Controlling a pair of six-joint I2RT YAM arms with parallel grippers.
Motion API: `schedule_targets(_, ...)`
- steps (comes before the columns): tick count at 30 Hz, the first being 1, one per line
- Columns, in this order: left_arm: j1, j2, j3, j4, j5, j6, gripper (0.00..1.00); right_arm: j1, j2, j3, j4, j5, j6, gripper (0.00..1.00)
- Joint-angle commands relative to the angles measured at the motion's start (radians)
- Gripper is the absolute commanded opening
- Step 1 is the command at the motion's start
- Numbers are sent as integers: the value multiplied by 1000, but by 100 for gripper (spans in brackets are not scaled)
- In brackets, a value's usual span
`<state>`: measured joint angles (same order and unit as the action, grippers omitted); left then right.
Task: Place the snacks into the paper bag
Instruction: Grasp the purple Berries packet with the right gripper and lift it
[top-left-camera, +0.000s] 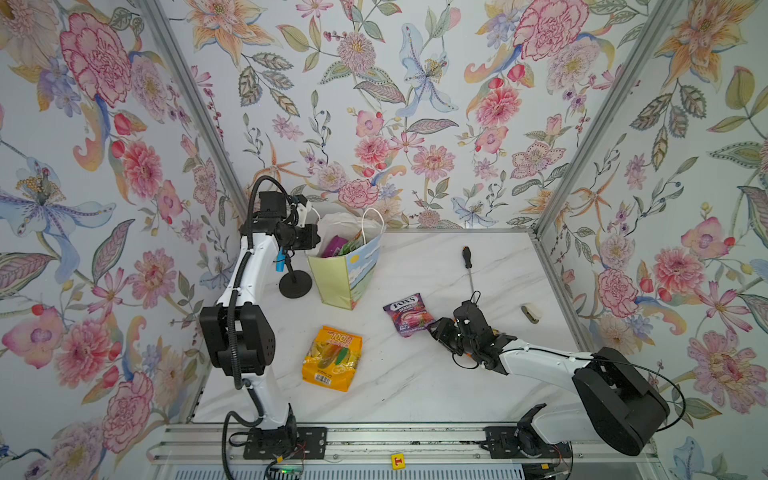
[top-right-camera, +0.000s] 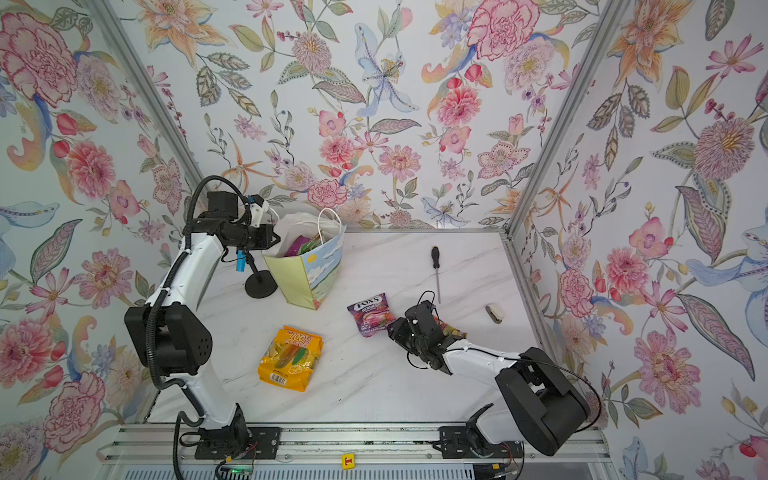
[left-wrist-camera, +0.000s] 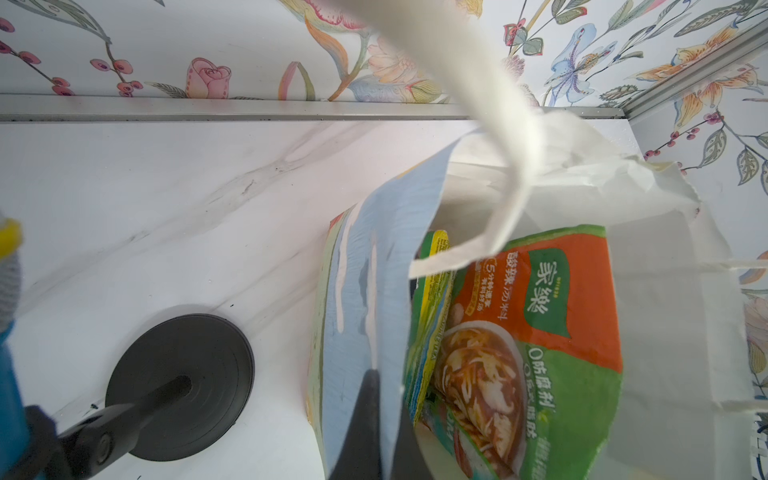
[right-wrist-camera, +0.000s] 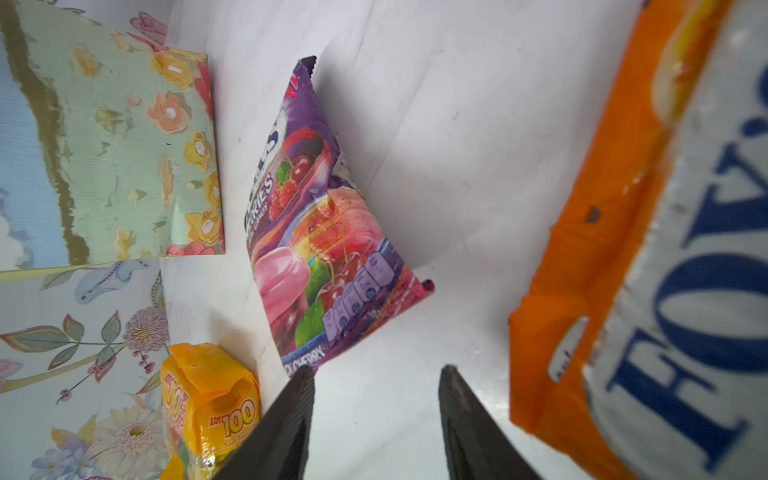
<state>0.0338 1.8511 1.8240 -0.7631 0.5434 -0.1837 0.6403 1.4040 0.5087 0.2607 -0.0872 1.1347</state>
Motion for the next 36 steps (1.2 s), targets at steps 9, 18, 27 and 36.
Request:
schedule_targets(9, 17, -53, -7, 15, 11, -5, 3, 0, 113, -48, 217, -37, 101, 51)
schedule_targets(18, 17, -51, -6, 15, 10, -5, 3, 0, 211, -98, 488, -47, 155, 50)
schedule_targets(27, 15, -48, -5, 13, 7, -3, 3, -2, 341, -138, 753, -46, 220, 36)
schedule_targets(36, 17, -47, -6, 13, 8, -3, 3, -6, 318, -137, 765, -45, 198, 0)
